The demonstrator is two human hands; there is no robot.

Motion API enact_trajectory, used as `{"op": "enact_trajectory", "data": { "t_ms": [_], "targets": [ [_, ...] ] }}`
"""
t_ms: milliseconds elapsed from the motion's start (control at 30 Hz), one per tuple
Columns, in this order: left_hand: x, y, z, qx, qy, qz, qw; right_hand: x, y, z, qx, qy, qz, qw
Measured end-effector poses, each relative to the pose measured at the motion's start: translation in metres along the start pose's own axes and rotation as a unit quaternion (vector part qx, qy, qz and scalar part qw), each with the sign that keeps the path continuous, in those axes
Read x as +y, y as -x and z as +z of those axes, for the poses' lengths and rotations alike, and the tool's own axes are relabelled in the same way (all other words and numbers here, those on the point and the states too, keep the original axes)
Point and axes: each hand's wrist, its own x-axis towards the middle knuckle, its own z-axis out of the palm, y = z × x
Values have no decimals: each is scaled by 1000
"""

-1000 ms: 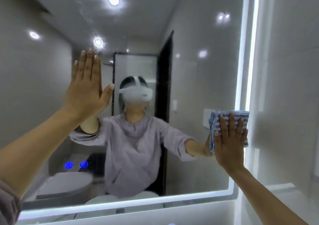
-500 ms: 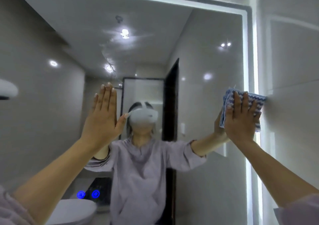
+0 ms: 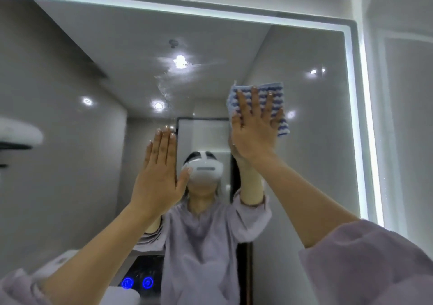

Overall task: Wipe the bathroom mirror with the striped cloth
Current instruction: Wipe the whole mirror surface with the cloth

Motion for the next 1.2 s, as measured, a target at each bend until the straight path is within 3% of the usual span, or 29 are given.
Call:
{"op": "enact_trajectory", "data": {
  "t_ms": [500,767,1000,1200],
  "targets": [
    [0,-2,1,8,-2,-9,1000,-124,-36,7,-57,-28,-175,983],
    [-2,-1,3,19,1,-6,1000,-122,-52,-2,-87,14,-279,956],
    [-1,-1,-1,12,2,-2,1000,-97,-66,-9,-77,33,-287,954],
    [-1,0,-2,15,2,5,1000,-39,-95,-18,-43,11,-173,984]
  ]
}}
